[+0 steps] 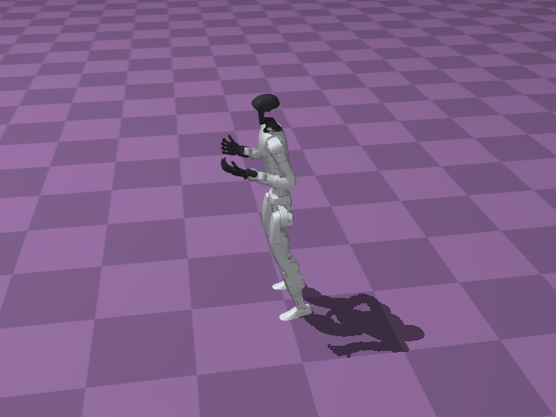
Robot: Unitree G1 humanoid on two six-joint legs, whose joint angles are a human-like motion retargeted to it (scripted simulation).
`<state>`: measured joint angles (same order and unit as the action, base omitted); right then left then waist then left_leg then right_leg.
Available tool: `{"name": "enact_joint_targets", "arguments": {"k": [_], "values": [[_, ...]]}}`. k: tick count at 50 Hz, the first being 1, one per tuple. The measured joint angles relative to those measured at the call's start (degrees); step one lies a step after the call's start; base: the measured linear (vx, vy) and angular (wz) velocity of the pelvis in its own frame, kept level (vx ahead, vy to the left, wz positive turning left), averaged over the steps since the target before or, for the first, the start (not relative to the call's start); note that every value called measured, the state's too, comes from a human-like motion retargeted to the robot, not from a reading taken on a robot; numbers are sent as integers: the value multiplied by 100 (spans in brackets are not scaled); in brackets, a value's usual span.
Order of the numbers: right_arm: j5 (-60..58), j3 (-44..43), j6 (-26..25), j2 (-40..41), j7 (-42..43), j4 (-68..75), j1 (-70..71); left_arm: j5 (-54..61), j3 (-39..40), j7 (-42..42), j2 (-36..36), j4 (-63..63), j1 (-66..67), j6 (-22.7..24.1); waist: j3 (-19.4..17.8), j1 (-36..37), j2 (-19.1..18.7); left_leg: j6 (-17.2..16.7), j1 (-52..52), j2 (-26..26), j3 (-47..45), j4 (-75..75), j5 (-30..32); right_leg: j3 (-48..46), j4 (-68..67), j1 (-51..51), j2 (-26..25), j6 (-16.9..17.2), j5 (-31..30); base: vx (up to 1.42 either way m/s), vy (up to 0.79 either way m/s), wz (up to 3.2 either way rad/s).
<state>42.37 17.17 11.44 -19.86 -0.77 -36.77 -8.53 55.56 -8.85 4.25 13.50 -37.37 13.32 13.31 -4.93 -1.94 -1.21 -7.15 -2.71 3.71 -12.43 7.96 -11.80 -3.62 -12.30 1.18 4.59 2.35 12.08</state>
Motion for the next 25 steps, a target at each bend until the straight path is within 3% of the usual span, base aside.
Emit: {"name": "enact_joint_targets", "arguments": {"k": [2,5,7,10,12,15,18,20,25], "values": [[218,56,100,141,236,393,217,-348,-395,294,-92,520,-732,243,-268,-62,-22,-180,310,139,168,812,-914,-104,-1048,-352,-18,-31,899,-11,16,60],[-121,4,294,211,480,340,541,217,-702,638,-106,540,-1865,579,-489,93,244,248,828,-5,101,1704,-1426,-12,-2309,-1040,265,-163,1499,-3,9,5],[91,-190,350,96,286,-279,426,792,-515,337,-92,79,-1987,566,-354,58,222,309,859,-39,44,1552,-971,-16,-2138,-1095,273,-261,987,11,5,-10],[363,-726,325,-224,46,-953,-36,1181,-316,53,-85,-526,-1606,446,44,-151,21,149,663,-16,76,798,277,-222,-880,-672,83,-193,-113,18,-1,14],[1101,-971,42,-206,-356,-968,-505,195,-407,463,-76,-664,-1308,297,236,-195,-103,102,489,-75,134,276,1207,-395,86,-256,-6,-169,-520,16,-7,14],[714,-1070,39,-147,-180,-539,-757,-4,-553,351,147,-671,-1092,120,440,-74,7,71,432,-149,-7,62,1658,-556,873,-9,-21,98,-828,10,-10,-14],[427,-893,7,36,-78,-219,-779,-305,-602,194,288,-512,-904,-55,394,88,192,168,367,-327,-111,232,1320,-278,1116,110,74,371,-1200,4,-8,-32],[442,-696,17,207,28,25,-691,-402,-651,213,307,-254,-814,-148,265,174,259,226,336,-402,-80,550,786,-45,1109,249,120,402,-883,-1,-7,-32],[769,-392,251,512,419,383,194,-321,-670,675,119,395,-1203,41,-123,351,252,741,713,-99,-344,2027,-1433,145,192,4,-1,-223,1296,-3,-4,-36]]}}
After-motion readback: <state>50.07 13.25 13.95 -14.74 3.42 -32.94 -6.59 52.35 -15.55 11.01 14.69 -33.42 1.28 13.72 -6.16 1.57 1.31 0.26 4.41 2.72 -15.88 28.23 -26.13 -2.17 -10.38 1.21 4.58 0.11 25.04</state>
